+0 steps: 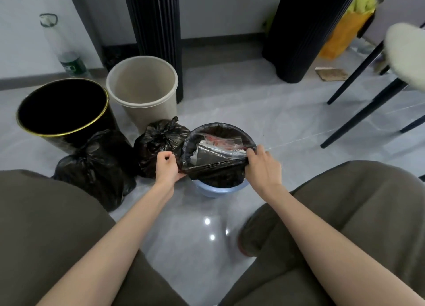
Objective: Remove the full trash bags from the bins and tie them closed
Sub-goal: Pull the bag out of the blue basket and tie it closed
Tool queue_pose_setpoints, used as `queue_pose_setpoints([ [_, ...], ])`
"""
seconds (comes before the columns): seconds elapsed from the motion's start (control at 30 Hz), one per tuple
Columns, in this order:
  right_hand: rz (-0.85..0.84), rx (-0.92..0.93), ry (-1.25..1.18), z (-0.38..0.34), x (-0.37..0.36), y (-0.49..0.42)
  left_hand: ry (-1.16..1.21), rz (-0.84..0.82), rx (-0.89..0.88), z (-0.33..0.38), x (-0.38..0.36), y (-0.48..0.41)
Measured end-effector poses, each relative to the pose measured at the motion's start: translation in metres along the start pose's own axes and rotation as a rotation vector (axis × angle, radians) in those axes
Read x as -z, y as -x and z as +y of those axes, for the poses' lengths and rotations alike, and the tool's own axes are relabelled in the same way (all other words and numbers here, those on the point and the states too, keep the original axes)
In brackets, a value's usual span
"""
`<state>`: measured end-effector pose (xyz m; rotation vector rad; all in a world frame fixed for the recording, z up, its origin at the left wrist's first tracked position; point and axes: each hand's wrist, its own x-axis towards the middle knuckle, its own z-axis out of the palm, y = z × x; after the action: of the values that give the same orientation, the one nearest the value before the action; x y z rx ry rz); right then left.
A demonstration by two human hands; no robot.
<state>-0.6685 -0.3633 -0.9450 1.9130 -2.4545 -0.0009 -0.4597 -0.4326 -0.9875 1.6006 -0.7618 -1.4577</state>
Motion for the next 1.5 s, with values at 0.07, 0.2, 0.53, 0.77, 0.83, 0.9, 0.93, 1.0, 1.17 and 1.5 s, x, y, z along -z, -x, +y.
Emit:
queue_pose_setpoints([
  [0.07,0.131,0.042,-0.067,-0.002,0.002,0.002,-0.02,0.002,-0.005,0.001,0.001,-0.005],
  [0.2,0.15,0.111,-0.153,-0.006,-0.005,0.008,-0.032,0.017,0.003,0.003,0.007,-0.012],
  [0.53,-0.044,-0.727,-0.759,0.017,-0.03,-0.004,-0.031,-0.107,0.015,0.001,0.013,-0.011],
  [0.77,0.145,-0.929,-1.13,0.017,-0.03,-0.022,-0.047,0.0,-0.115,0.005,0.009,-0.013],
  [0.83,0.188,-0.916,-1.137,0.016,-0.027,-0.025,-0.013,0.04,-0.143,0.008,0.011,-0.015],
  [0.9,0.19,-0.973,-1.205,0.018,-0.027,-0.029,0.021,0.081,-0.179,0.011,0.014,-0.016],
  [0.93,0.138,-1.011,-1.231,0.02,-0.028,-0.032,0.018,0.098,-0.199,0.012,0.015,-0.017],
  [1.0,-0.042,-1.046,-1.278,0.025,-0.031,-0.038,0.004,0.102,-0.243,0.016,0.016,-0.019],
  [1.17,-0.258,-0.877,-1.109,0.029,-0.03,-0.051,0.0,0.04,-0.31,0.032,0.011,-0.015],
  [1.5,0.034,-0.841,-0.769,0.028,-0.026,-0.067,0.017,-0.053,-0.256,0.038,0.008,-0.015],
])
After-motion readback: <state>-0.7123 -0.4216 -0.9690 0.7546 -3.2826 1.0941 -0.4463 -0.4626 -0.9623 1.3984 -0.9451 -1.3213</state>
